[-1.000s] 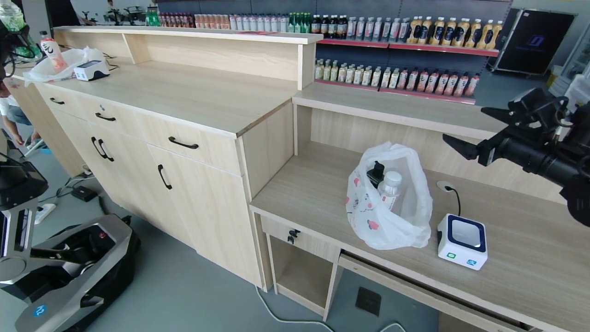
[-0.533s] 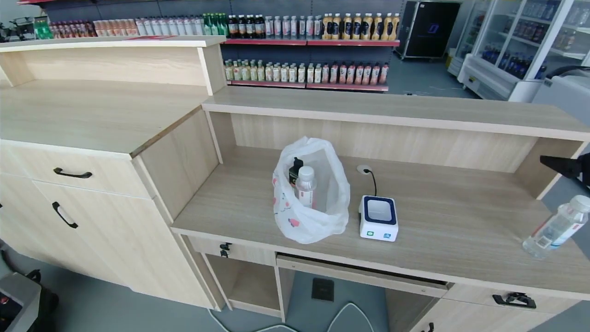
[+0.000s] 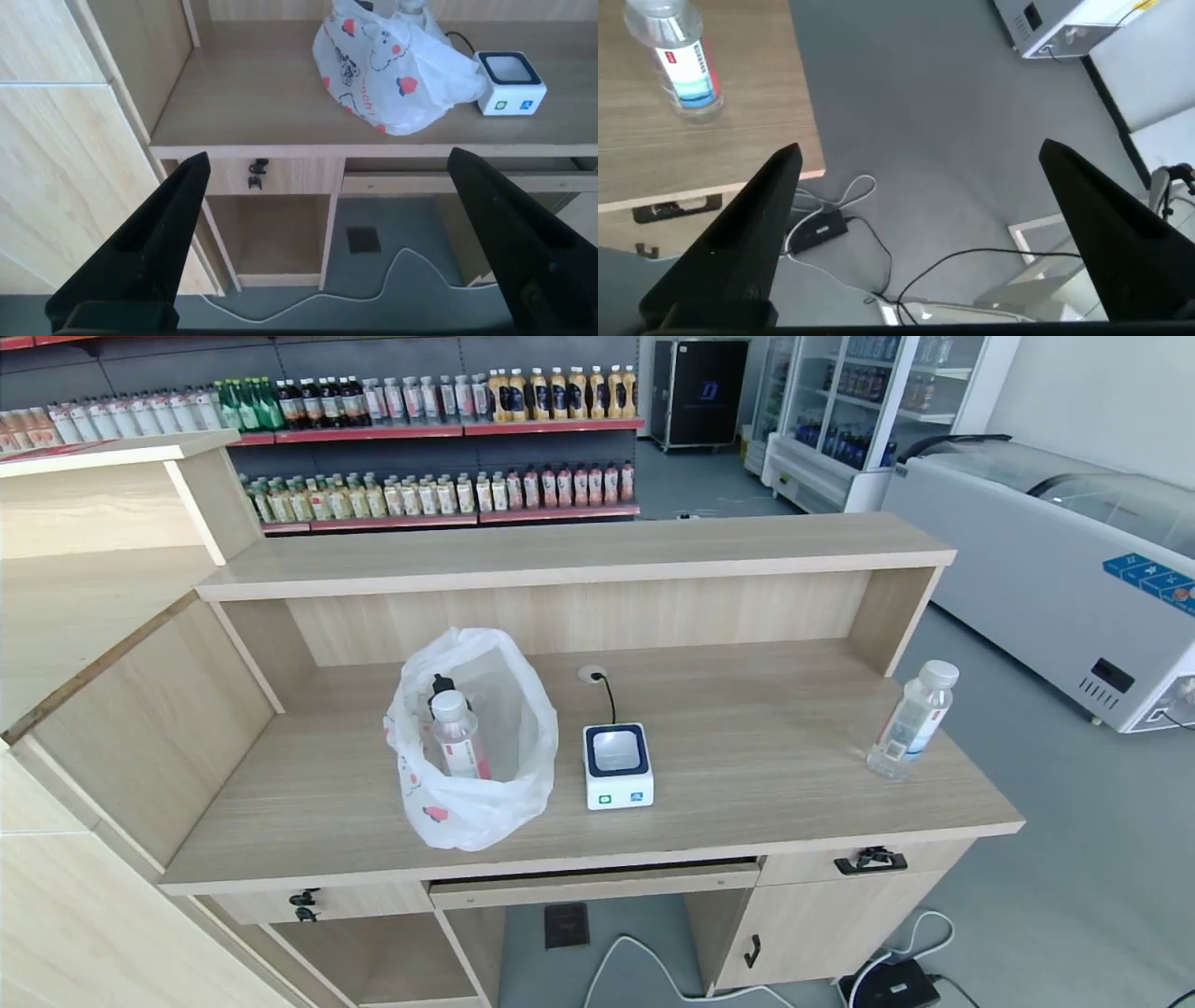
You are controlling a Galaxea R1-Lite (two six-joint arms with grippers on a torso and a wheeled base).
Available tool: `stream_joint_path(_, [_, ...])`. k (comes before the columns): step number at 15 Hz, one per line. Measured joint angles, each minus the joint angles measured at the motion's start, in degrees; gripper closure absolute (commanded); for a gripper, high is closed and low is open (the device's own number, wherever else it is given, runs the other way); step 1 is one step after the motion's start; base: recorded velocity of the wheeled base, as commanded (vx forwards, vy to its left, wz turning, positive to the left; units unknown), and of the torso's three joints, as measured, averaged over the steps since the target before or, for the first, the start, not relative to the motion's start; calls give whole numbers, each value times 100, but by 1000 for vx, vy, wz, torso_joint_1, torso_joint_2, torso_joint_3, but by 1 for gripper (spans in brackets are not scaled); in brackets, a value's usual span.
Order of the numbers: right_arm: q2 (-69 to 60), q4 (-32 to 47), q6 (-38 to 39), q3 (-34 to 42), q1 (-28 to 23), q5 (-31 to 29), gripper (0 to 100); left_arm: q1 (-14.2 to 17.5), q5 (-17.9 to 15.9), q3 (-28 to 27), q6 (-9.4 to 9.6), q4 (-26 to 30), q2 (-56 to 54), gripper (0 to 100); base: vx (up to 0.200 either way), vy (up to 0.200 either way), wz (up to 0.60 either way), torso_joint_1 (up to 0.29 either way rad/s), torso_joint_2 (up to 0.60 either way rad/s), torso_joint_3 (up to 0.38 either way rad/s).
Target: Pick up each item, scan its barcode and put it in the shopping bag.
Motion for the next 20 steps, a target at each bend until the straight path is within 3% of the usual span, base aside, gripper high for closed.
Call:
stream_joint_path(6, [1441, -1186, -429, -207, -306, 1603, 0, 0, 2, 0, 0, 0, 0, 0, 0, 0, 0, 0, 0, 0])
stream_joint_path(13, [2562, -1287, -187, -601, -449, 1793, 0, 1, 2, 0, 0, 0, 0, 0, 0, 0, 0, 0, 0, 0])
stream_joint_path(15, [2805, -1407, -11, -813, -328, 2119, 0, -2, 2, 0, 0, 0, 0, 0, 0, 0, 0, 0, 0, 0])
stream_joint_path(20, [3388, -1903, 350, -1307, 215, 2209, 0, -5, 2, 0, 0, 0, 0, 0, 0, 0, 0, 0, 0, 0])
